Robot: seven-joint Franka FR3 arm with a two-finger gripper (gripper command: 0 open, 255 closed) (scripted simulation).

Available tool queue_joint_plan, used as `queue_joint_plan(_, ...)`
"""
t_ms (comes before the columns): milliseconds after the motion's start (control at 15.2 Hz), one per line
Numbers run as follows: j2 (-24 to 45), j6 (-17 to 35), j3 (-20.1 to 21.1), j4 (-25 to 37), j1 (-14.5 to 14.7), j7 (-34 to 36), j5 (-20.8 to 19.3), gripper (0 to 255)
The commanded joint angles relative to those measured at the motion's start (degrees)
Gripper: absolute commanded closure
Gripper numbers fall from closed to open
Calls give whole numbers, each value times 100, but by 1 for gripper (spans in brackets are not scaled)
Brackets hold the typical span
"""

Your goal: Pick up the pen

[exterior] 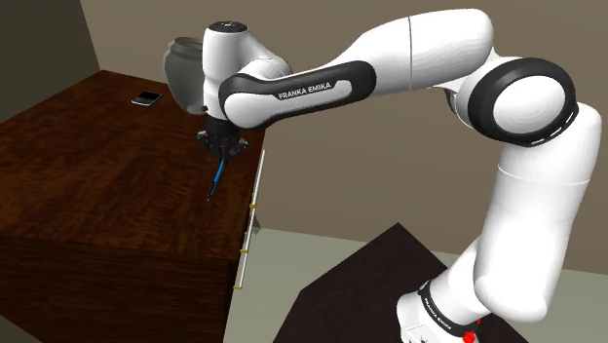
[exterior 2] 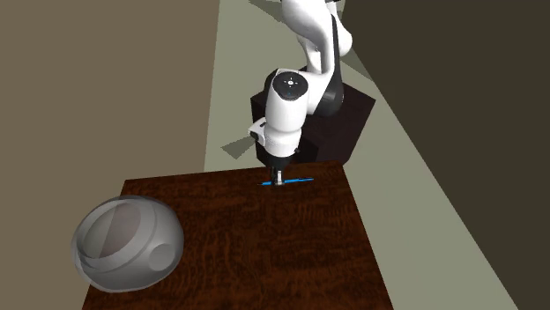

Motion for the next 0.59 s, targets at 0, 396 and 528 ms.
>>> queue_joint_plan(0,-56,-132,20,78,-2,-27,37,255)
queue_joint_plan(396,-206,-515,67,329,-14,-114,136,255)
queue_joint_plan(528,-210,-525,68,336,-14,-117,139,255)
